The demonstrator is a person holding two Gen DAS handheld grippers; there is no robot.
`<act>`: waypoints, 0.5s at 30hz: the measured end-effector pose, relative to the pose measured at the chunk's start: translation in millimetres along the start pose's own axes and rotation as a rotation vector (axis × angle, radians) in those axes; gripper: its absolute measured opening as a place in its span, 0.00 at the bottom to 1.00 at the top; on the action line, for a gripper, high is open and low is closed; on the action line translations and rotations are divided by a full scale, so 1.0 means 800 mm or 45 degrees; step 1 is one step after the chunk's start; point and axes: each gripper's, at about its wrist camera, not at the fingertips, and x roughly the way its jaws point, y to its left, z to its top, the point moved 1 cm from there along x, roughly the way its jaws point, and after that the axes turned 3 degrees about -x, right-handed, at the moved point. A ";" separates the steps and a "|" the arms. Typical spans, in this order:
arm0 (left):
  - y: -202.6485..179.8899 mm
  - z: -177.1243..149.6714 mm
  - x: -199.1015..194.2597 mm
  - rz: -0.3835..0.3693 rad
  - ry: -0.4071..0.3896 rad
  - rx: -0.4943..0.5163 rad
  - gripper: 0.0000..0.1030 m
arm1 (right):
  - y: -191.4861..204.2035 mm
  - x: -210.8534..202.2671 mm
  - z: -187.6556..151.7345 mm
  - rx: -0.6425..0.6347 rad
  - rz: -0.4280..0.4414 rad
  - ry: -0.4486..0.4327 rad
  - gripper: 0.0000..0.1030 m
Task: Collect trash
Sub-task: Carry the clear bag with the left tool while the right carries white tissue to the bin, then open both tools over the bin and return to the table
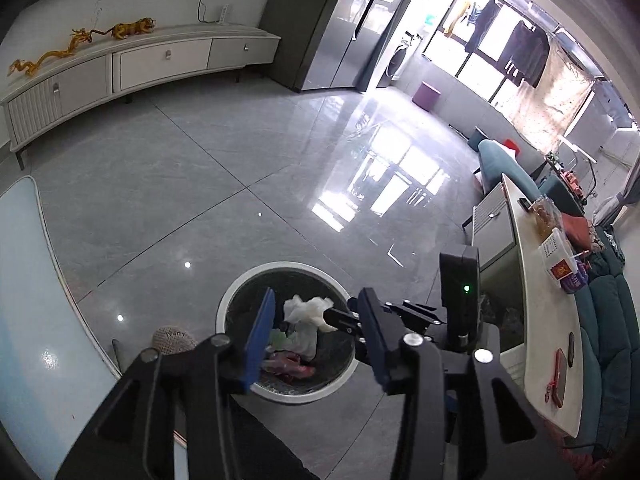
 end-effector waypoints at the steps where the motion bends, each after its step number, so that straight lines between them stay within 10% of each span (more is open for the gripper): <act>1: 0.002 0.000 -0.003 -0.006 -0.003 -0.004 0.41 | -0.002 -0.002 -0.002 0.004 -0.007 -0.003 0.44; 15: 0.048 -0.045 -0.157 0.185 -0.250 -0.022 0.41 | 0.077 -0.093 0.013 -0.129 0.026 -0.161 0.44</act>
